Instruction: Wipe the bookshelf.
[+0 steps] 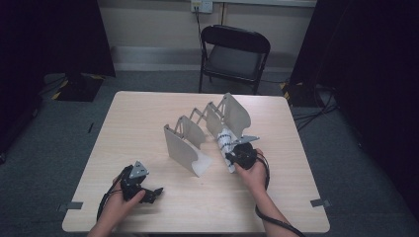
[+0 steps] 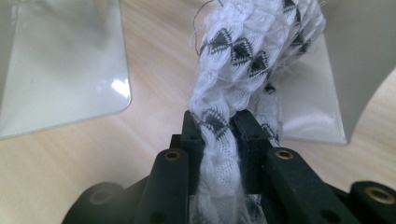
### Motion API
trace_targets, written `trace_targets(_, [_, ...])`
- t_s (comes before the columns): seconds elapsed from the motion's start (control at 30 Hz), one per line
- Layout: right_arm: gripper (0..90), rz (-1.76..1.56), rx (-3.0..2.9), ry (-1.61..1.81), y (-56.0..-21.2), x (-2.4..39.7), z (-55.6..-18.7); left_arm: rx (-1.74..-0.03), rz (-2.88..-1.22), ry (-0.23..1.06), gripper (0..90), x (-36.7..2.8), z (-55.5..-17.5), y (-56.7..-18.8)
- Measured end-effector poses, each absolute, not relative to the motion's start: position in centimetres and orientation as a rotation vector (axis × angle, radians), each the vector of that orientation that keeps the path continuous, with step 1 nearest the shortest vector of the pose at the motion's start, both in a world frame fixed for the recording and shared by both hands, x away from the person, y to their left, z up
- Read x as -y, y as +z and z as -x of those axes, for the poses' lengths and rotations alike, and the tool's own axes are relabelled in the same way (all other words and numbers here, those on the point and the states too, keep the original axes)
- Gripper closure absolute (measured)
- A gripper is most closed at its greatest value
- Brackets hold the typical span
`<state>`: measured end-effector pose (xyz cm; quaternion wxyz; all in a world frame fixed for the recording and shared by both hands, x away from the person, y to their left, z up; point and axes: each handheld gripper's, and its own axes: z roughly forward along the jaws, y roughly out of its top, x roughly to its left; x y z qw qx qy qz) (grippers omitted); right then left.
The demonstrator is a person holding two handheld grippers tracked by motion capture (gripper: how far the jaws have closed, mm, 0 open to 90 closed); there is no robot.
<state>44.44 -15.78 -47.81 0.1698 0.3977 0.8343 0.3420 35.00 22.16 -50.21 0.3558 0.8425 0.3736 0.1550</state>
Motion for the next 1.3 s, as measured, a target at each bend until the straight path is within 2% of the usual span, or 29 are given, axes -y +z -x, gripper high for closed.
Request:
trace_targets(0.47, [76.3, -1.054, -2.428, 0.972, -48.0, 16.5, -40.9, -0.965, -2.177, 0.401, 0.2, -22.2, -35.0, -50.2])
trace_targets(1.07, [77.0, -0.985, -2.455, 0.982, -48.1, 13.8, -41.4, -0.966, -2.178, 0.401, 0.2, -22.2, -35.0, -50.2])
trace_targets(1.3, [78.7, -1.005, -2.400, 1.016, -46.3, 13.4, -42.1, -0.966, -2.178, 0.401, 0.2, -22.2, -35.0, -50.2])
